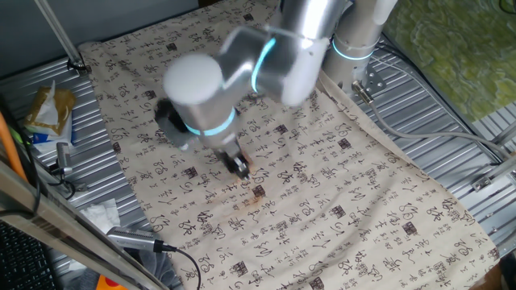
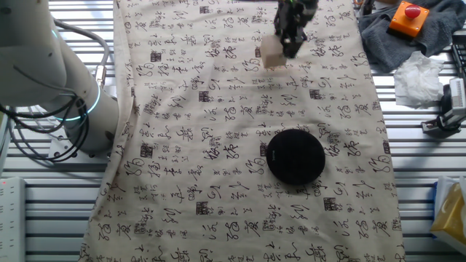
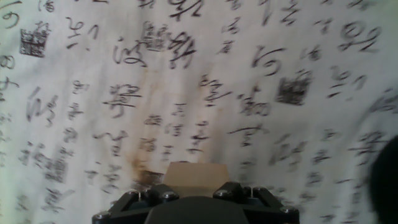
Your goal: Place the block on the scale
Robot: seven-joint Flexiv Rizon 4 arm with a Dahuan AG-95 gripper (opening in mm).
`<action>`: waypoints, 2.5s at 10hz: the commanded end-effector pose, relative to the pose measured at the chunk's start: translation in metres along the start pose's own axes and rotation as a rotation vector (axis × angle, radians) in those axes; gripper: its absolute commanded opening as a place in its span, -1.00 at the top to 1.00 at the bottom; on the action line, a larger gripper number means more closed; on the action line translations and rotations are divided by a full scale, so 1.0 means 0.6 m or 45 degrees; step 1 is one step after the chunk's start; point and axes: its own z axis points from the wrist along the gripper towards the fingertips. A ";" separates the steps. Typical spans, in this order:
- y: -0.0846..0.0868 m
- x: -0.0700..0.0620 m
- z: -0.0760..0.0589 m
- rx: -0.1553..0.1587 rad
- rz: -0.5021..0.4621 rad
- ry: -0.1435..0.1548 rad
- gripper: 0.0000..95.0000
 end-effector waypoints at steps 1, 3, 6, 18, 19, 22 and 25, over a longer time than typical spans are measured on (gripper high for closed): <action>-0.044 -0.005 -0.009 -0.003 -0.031 0.001 1.00; -0.073 -0.003 -0.007 0.001 -0.043 -0.002 1.00; -0.081 -0.010 0.010 0.003 -0.040 -0.014 1.00; -0.083 -0.013 0.015 0.046 -0.071 -0.005 1.00; -0.083 -0.013 0.015 0.048 -0.055 -0.012 1.00; -0.083 -0.013 0.015 0.053 -0.015 -0.021 1.00; -0.083 -0.013 0.015 0.047 -0.011 -0.026 1.00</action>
